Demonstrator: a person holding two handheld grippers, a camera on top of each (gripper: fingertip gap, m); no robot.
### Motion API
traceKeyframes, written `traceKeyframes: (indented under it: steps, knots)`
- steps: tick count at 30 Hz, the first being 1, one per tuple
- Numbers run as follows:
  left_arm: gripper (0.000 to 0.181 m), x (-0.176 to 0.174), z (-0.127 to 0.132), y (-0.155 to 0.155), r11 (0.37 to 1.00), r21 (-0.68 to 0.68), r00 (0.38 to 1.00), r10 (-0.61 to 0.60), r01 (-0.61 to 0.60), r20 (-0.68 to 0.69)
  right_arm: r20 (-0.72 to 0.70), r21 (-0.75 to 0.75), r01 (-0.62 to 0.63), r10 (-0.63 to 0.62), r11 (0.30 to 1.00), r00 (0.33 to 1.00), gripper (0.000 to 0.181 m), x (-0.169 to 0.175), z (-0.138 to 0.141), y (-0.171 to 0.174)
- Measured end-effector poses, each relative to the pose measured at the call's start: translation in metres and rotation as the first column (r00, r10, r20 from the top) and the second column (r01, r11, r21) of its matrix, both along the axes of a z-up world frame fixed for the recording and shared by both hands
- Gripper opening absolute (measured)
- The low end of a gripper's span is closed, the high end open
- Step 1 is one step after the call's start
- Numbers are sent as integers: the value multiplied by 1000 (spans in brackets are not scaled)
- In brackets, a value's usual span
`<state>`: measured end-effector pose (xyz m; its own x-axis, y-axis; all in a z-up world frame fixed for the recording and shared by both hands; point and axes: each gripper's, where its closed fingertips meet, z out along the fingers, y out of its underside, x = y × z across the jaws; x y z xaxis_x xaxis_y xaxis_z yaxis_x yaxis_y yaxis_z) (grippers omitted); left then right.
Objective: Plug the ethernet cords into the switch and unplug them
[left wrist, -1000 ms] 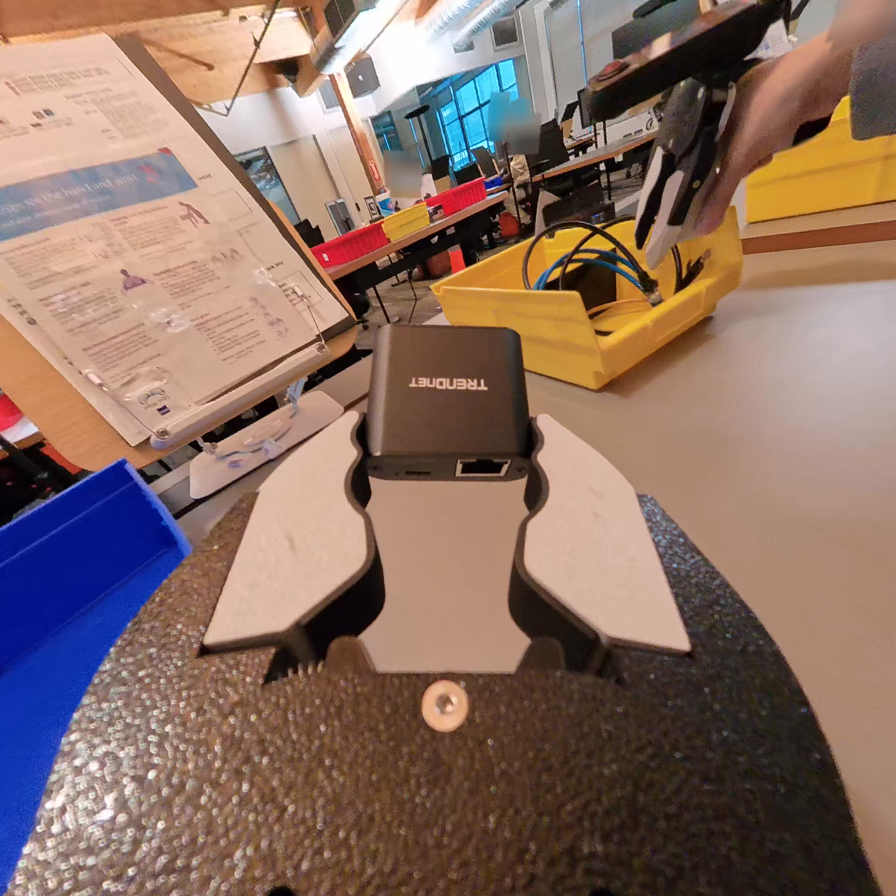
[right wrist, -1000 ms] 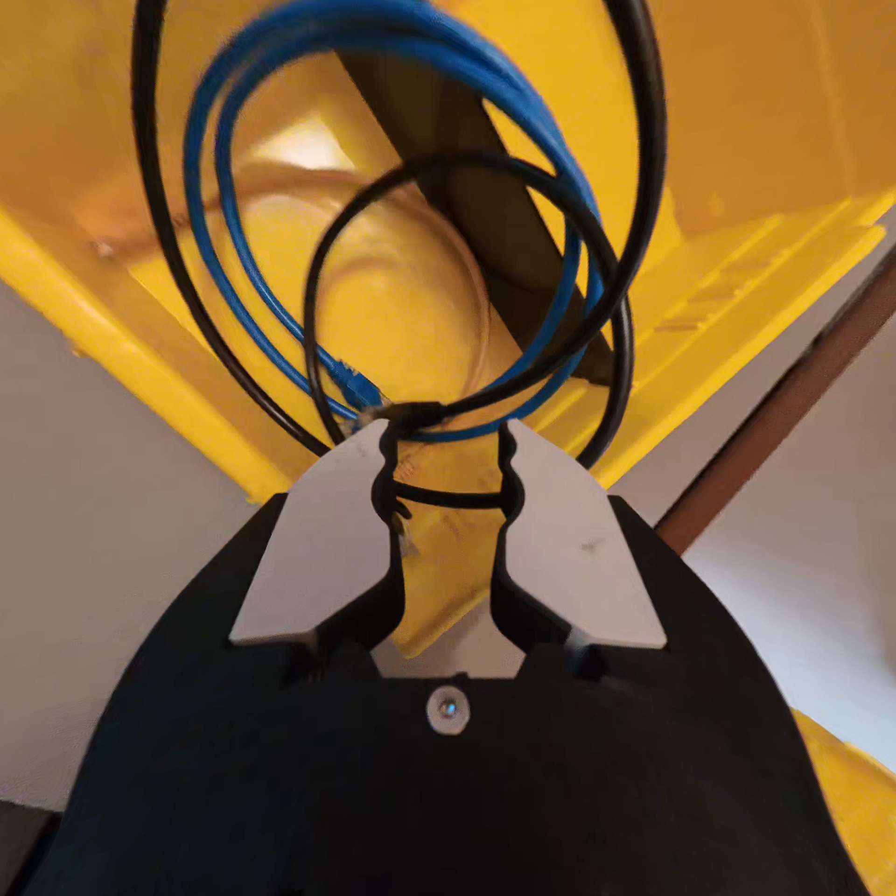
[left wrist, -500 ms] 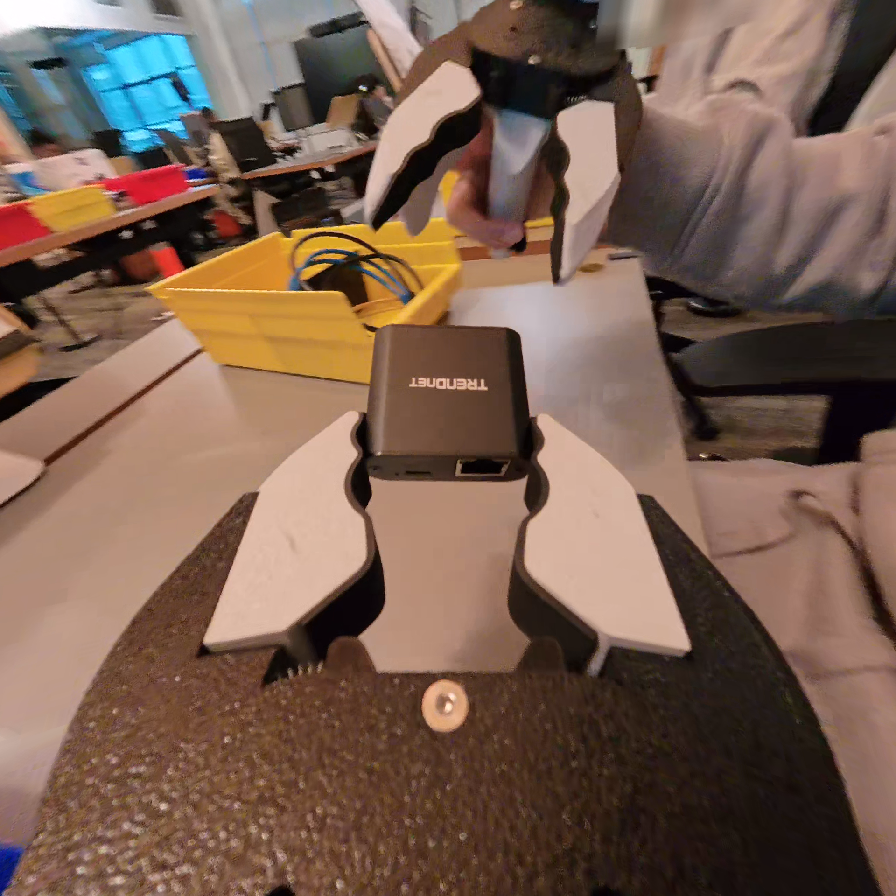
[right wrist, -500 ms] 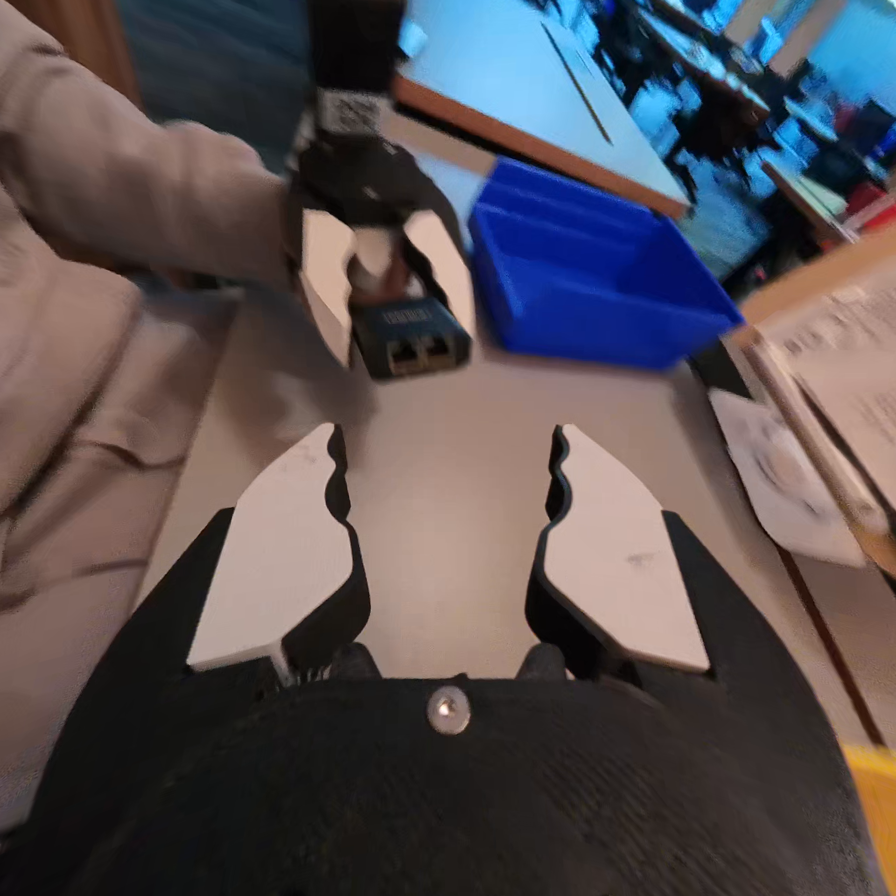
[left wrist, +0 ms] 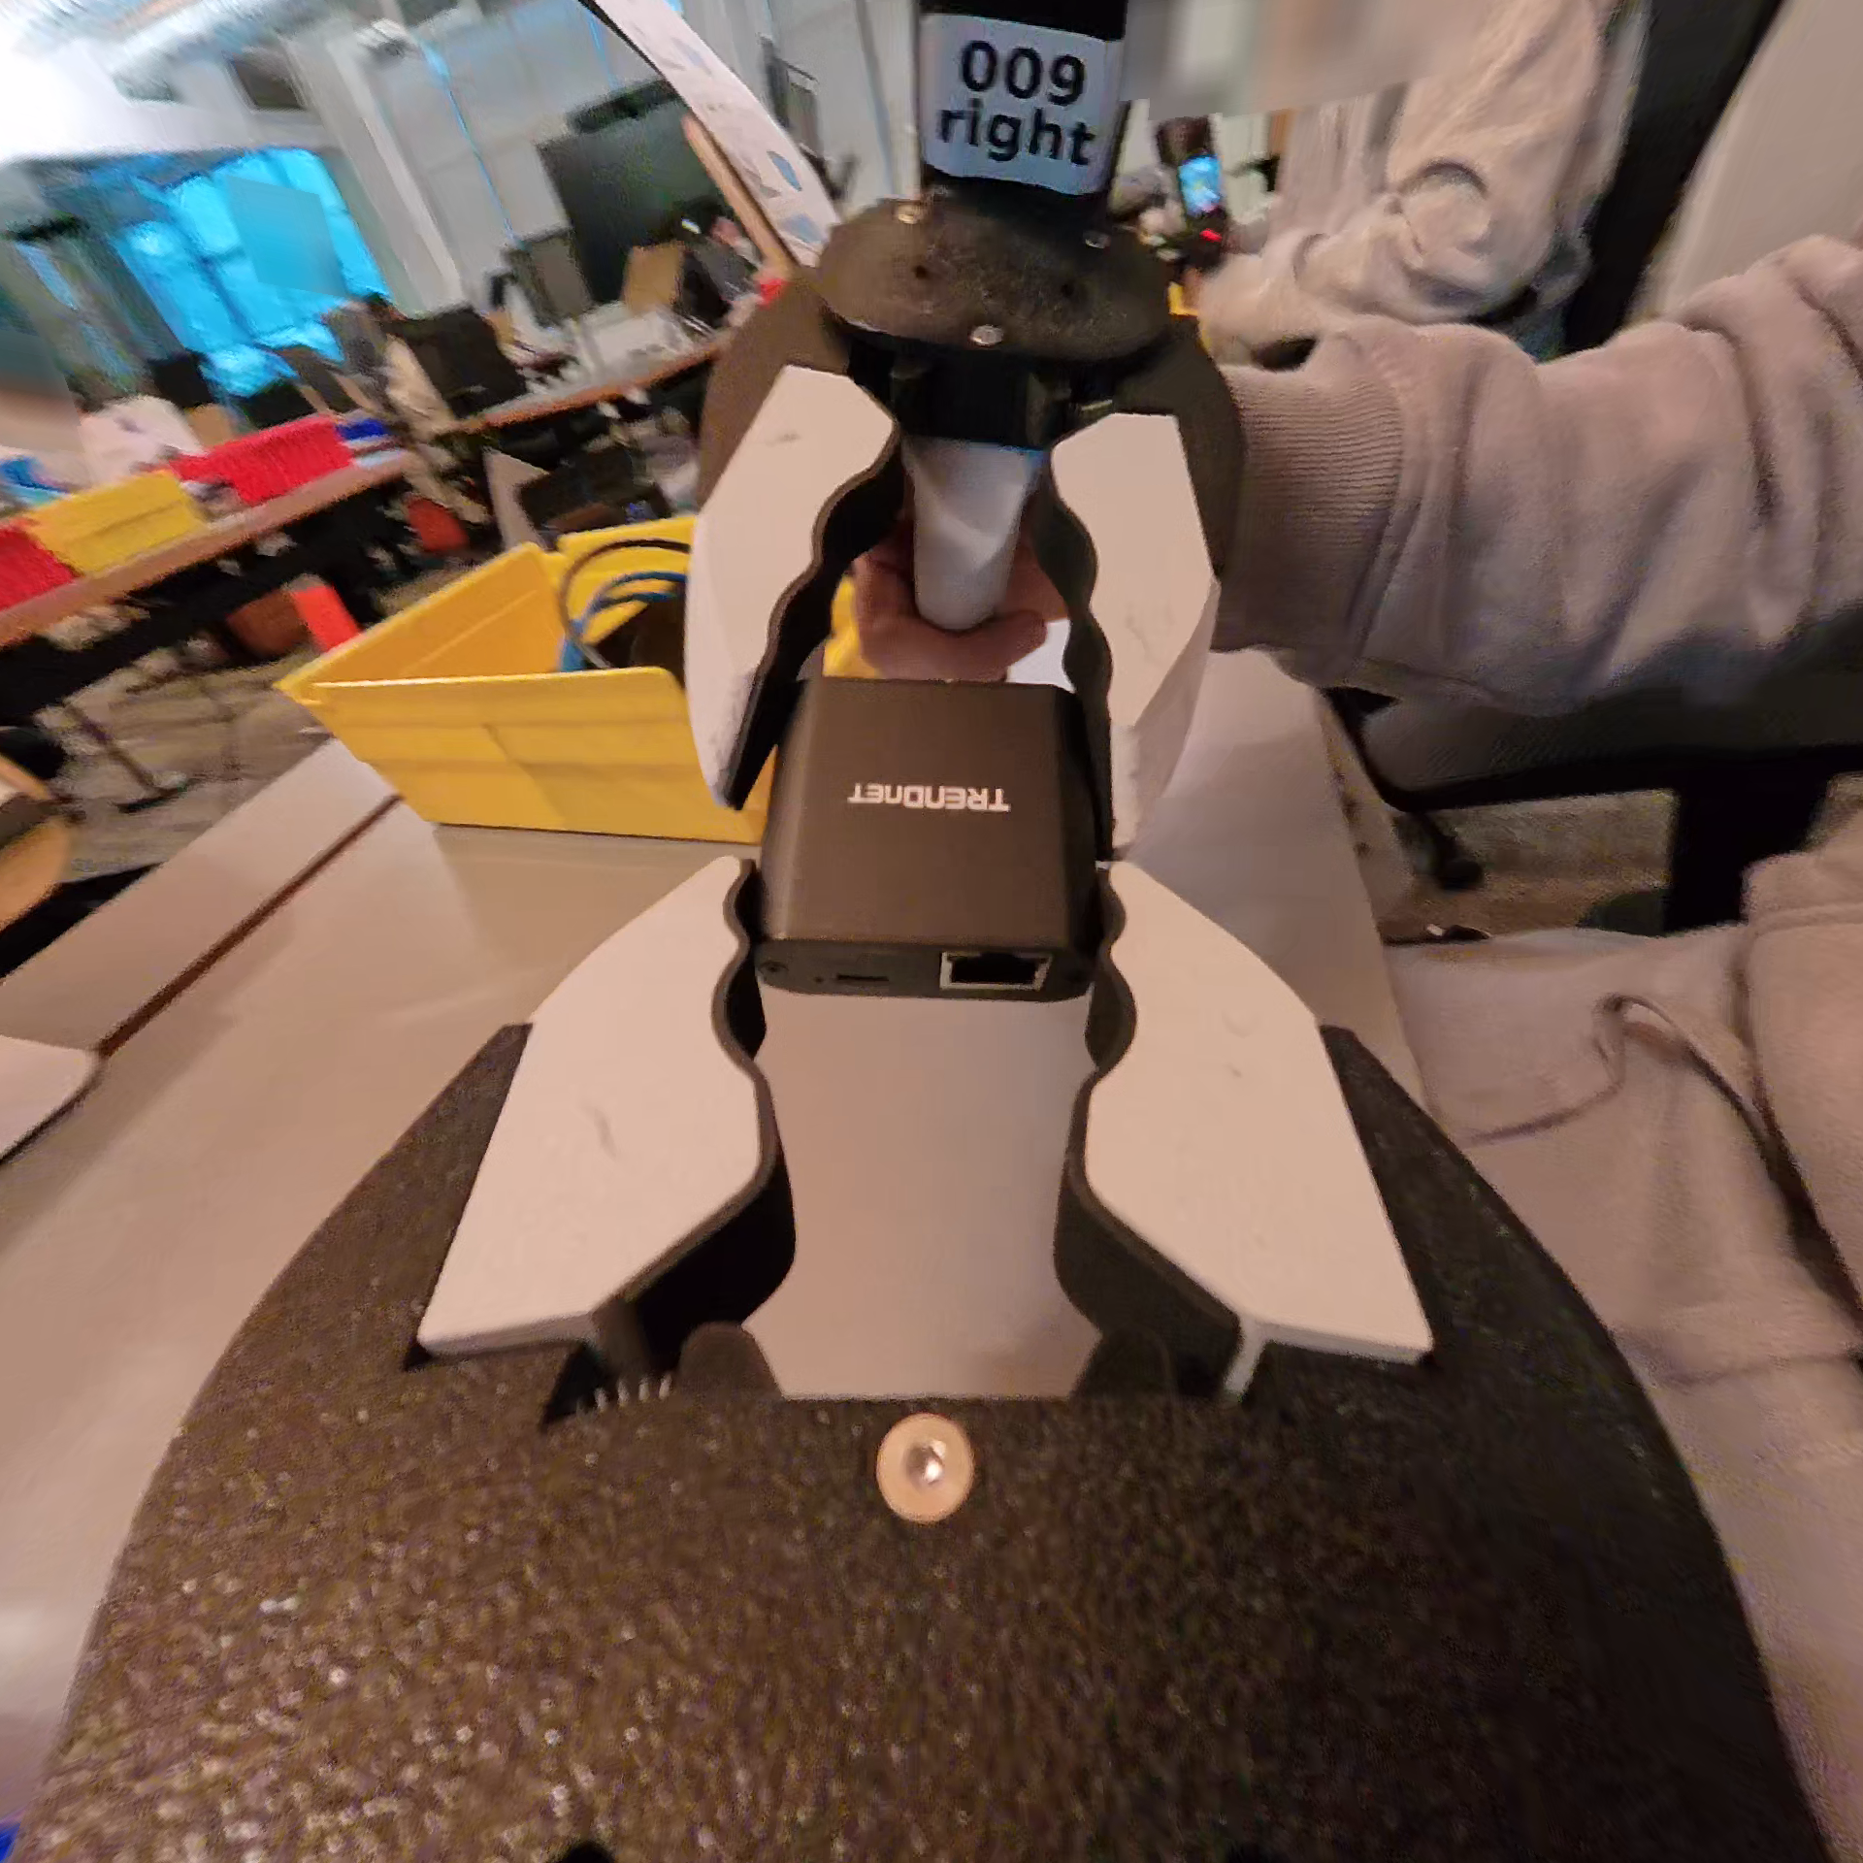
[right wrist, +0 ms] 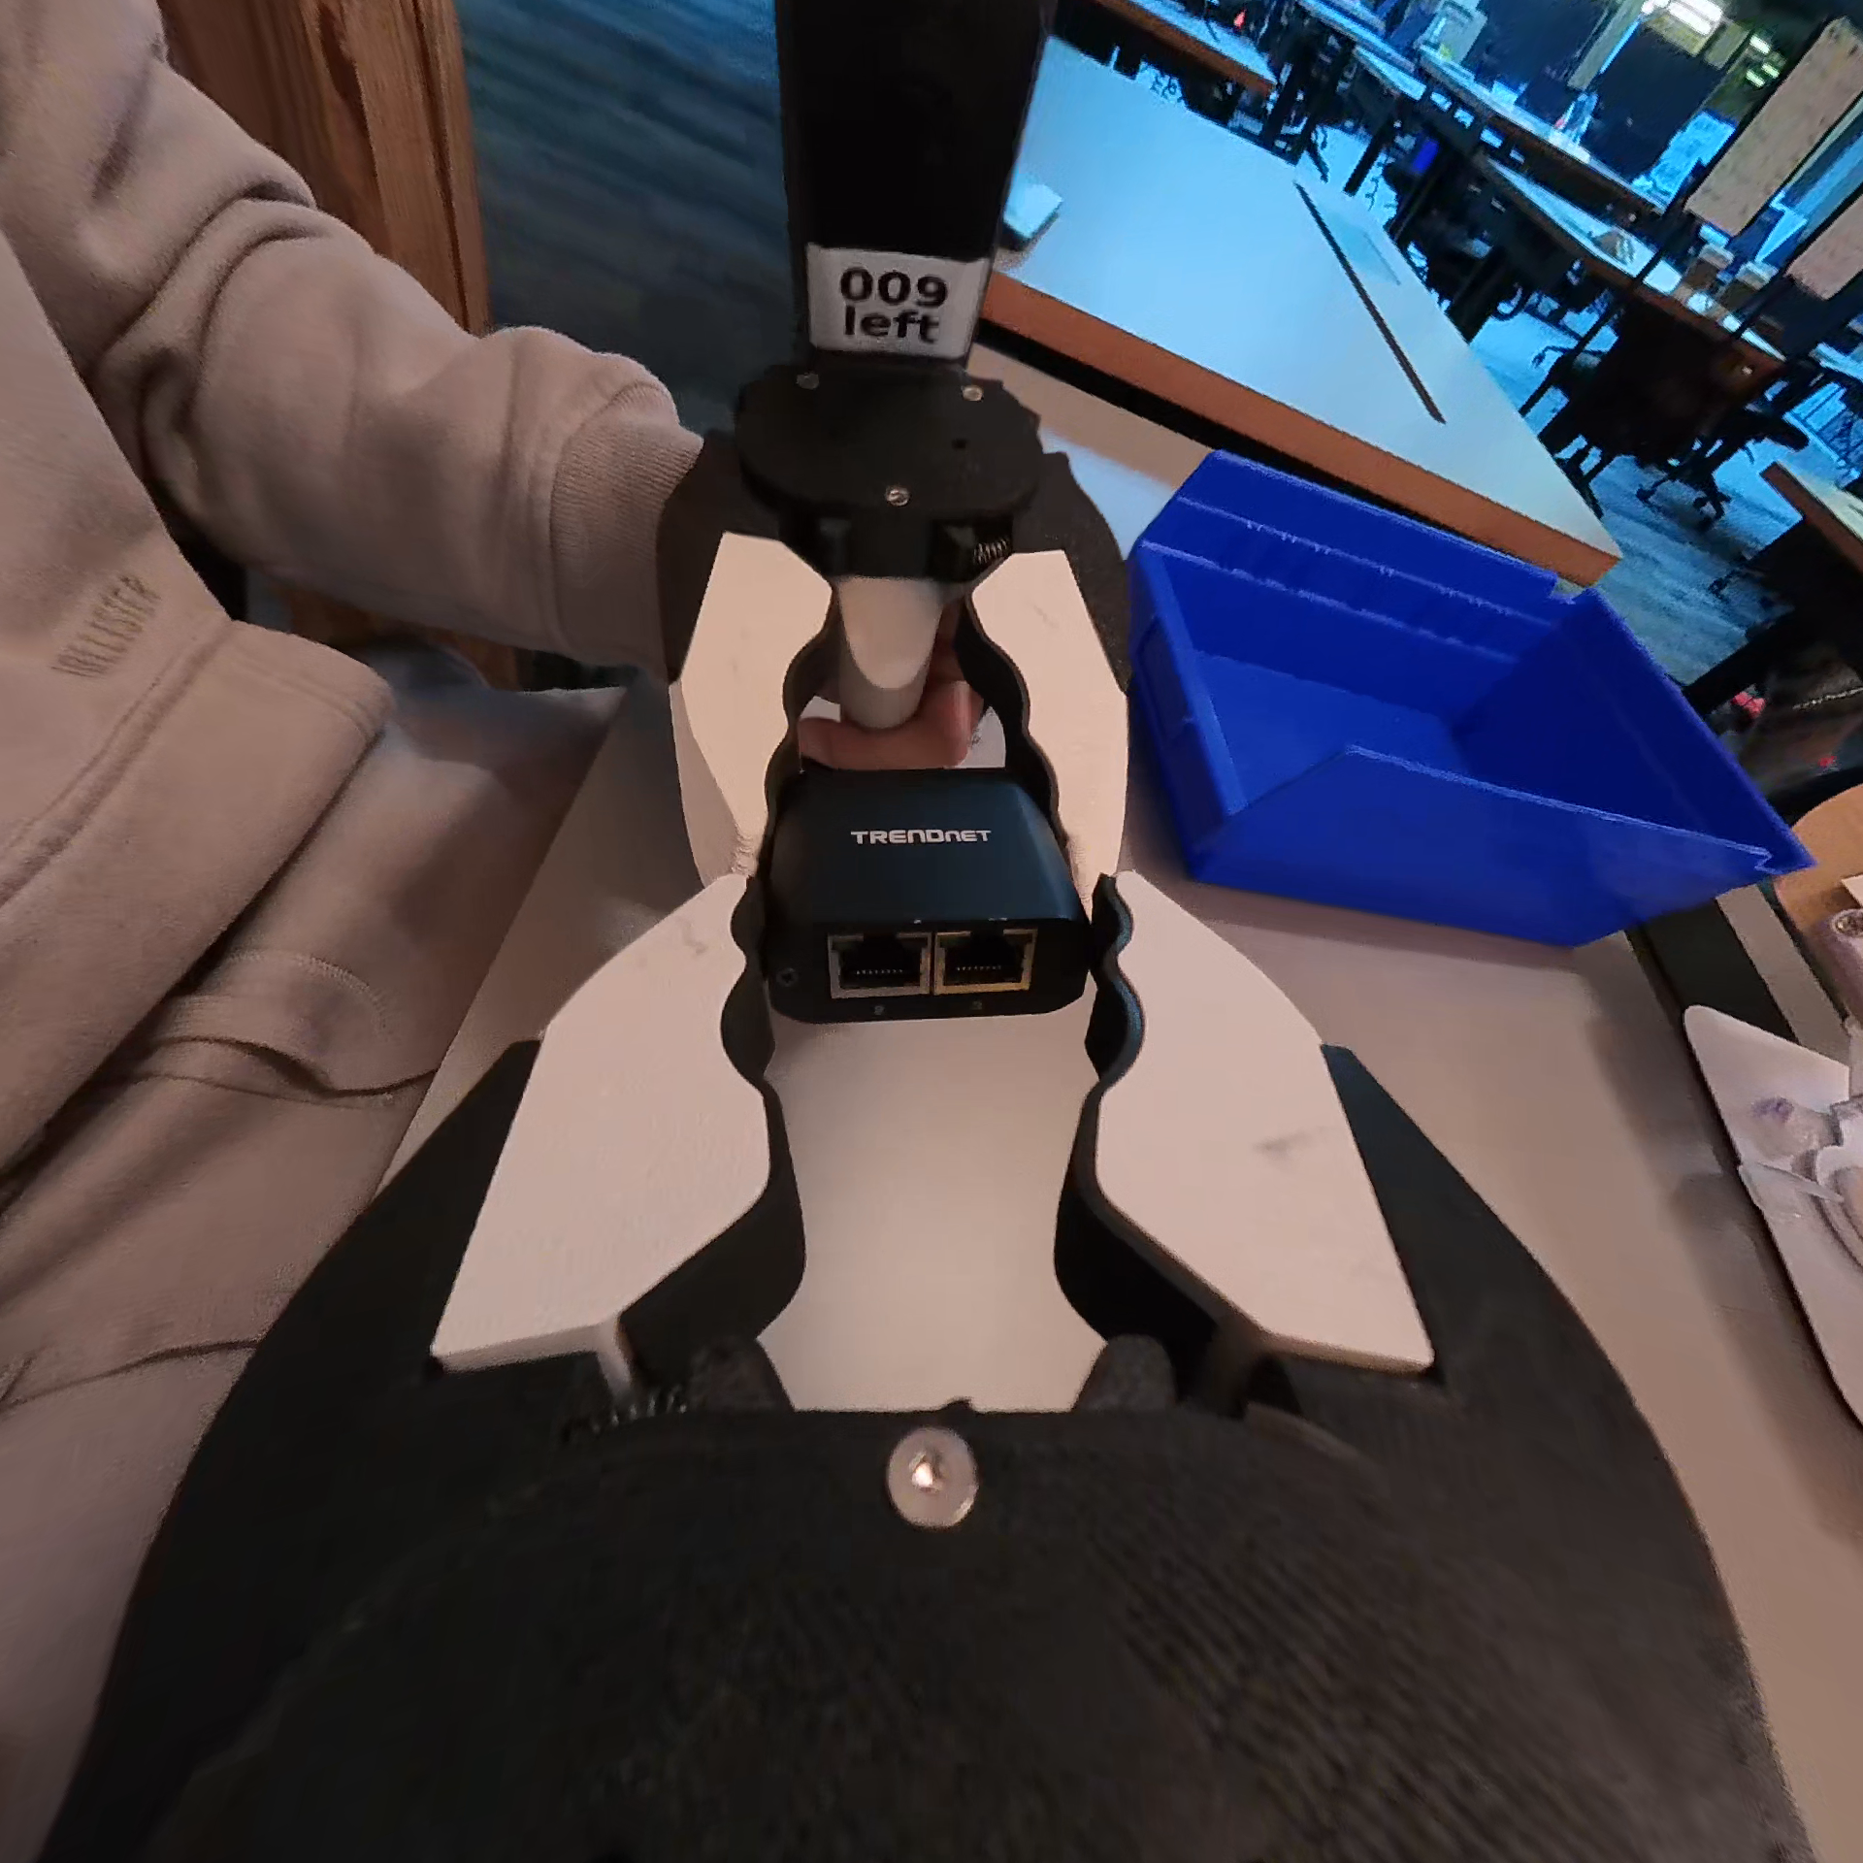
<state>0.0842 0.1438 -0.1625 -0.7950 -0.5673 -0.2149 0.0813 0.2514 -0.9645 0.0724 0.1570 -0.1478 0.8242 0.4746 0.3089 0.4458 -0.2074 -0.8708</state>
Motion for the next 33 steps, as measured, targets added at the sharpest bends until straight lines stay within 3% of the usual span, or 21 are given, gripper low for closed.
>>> traceKeyframes:
  steps: [3, 6, 7, 10, 12, 16, 18, 21, 24, 27, 30, 33]
  knots:
    - [77, 12, 7, 16, 992, -19, 990, 126, -125, 58, 10, 14, 61, -62, 998, 998, 61, 21, 13, -1]
    - [80, 21, 6, 37, 974, 0, 974, 225, -225, 40, 80, 29, 314, -315, 949, 946, 61, 90, 32, -5]
    - [80, 21, 5, 41, 973, -6, 973, 231, -231, 27, 137, 23, 443, -441, 896, 887, 62, 128, 36, -10]
    - [78, 23, 2, 49, 969, -40, 970, 242, -243, -9, 317, 24, 770, -735, 638, 599, 61, 251, 50, -41]
    - [76, 24, -4, 52, 971, -39, 971, 236, -237, -38, 378, 4, 878, -814, 478, 442, 62, 321, 50, -63]
    - [75, 28, -20, 58, 968, 13, 965, 249, -249, -86, 429, -107, 960, -859, 260, 281, 62, 411, 24, -100]
    - [75, 29, -24, 58, 971, 11, 965, 240, -240, -105, 439, -174, 964, -861, 199, 257, 61, 430, 8, -111]
    - [75, 33, -28, 59, 967, -13, 956, 251, -256, -150, 386, -272, 942, -875, 195, 293, 66, 435, -9, -114]
    - [76, 35, -34, 57, 968, -9, 954, 245, -250, -171, 292, -229, 946, -911, 229, 291, 75, 444, 6, -111]
    - [76, 39, -43, 58, 968, 26, 950, 250, -250, -187, 283, -282, 935, -913, 215, 295, 81, 452, 19, -116]
    - [76, 40, -43, 58, 969, -14, 941, 237, -248, -241, 376, -272, 951, -893, 150, 248, 78, 472, 38, -120]
    - [76, 41, -43, 60, 963, -66, 928, 233, -262, -290, 378, -309, 946, -899, 100, 219, 79, 477, 44, -117]
